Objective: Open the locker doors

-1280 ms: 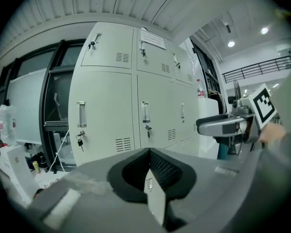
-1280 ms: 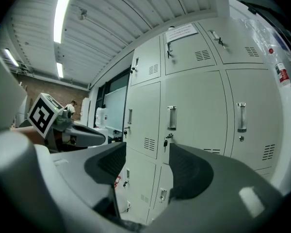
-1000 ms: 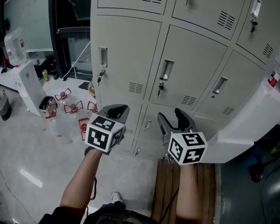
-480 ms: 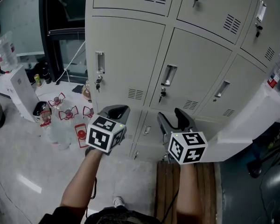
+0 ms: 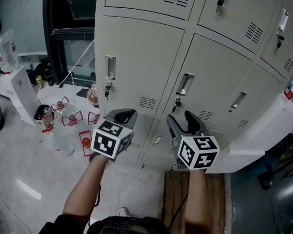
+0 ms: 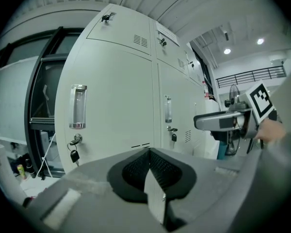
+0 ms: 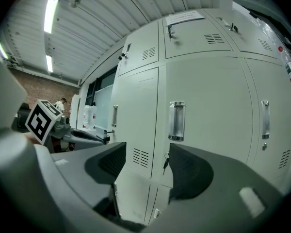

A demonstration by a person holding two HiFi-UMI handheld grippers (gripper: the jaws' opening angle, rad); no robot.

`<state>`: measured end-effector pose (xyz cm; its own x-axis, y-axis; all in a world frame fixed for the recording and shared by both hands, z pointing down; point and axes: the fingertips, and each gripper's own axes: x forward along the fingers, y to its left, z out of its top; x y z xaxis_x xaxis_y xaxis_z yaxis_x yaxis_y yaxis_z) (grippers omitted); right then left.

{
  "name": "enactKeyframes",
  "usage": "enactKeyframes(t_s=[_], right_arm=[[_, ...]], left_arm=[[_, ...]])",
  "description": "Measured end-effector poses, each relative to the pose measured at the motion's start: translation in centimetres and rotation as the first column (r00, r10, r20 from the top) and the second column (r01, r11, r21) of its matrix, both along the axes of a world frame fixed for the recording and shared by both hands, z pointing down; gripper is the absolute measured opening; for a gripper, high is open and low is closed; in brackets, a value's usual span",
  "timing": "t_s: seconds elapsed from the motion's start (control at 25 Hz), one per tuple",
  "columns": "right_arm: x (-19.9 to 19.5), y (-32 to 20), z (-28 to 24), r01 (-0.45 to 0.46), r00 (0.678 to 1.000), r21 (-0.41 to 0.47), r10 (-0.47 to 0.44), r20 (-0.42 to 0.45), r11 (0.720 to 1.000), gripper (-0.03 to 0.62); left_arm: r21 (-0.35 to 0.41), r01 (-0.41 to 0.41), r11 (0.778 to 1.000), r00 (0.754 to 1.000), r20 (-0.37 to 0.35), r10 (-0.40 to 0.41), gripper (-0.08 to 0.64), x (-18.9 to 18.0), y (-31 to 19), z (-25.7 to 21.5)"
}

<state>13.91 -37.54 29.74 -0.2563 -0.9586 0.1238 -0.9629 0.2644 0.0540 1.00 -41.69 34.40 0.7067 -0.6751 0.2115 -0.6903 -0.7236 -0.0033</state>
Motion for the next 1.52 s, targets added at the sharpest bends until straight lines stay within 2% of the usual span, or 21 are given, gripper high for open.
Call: enactKeyframes(t_s=[0.4,0.84,1.52], right_arm=[[0.1,-3.4,-0.8,0.043,0.999,0.028,-0.043,0.007,0.999,0.265],[0.8,-7.3,-2.1,0.139,0.990,0.049,-0.140,0.009,0.989,0.265],[0.7,-9.9,-2.8,0.199,0.979,0.059,-0.201,0.022,0.978,0.265]], left_arm=[[0.011,0.040,0.999,0.999,0.022,-0.040,-0.002,-0.1,-2.3,0.1],[0.037,0.110,0.993,0.993,0.028,-0.111,-0.002,1.5,-4.5,-1.0],[0.038,0.186,0.982,0.981,0.042,-0.187,-0.002,0.9,-5.7,-0.9]])
